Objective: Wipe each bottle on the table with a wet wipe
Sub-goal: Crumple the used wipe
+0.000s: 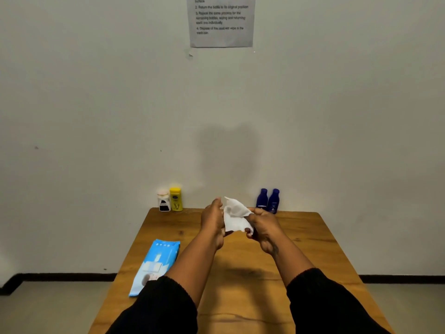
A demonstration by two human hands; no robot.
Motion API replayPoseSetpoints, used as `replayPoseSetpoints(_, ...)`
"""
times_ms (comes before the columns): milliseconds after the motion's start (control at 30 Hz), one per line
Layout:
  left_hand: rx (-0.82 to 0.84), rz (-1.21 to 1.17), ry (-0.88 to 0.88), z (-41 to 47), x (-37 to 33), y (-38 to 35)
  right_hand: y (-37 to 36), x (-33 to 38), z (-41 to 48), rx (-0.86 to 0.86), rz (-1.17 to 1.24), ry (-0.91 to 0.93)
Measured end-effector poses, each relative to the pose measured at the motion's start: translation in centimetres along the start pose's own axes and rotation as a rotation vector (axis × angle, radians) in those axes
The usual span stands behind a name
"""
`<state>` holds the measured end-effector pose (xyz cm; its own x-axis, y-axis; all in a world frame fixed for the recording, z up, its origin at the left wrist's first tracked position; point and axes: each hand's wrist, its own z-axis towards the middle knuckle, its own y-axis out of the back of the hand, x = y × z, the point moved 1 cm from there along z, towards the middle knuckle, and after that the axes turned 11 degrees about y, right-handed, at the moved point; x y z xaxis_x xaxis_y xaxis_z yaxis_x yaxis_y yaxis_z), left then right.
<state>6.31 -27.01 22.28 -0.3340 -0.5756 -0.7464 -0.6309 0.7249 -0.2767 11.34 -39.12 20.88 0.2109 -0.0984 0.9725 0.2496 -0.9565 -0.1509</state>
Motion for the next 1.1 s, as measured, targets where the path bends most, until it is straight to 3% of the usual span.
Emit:
replayPoseSetpoints(133,0.066,0.091,0.057,-1.3,-0.4,2.0,-1.6,0.8,-0.9,0.010,-0.057,0.018)
replayPoseSetpoints(300,0.026,0.196,-0.032,-1.3,-2.2,3.5,-4.7,1.7,-1.5,0.035,0.071,-0.035)
replayPoseSetpoints(633,0.030,0.053,-0.133,2.9,-7.5,13.2,-16.3,-0.6,0.4,0.063,-0.004,0.032)
replayPoseSetpoints(867,0.002,-0.049,-0.093,6.0,-9.1,18.9,-22.4,-4.7,1.4,-0.048,0.008,0.001)
replayPoseSetpoints(1100,-0.072,-0.089,-0.066,8.8,-10.2,22.2,-26.3,-6.5,4.0,-0.014,-0.064,0.009)
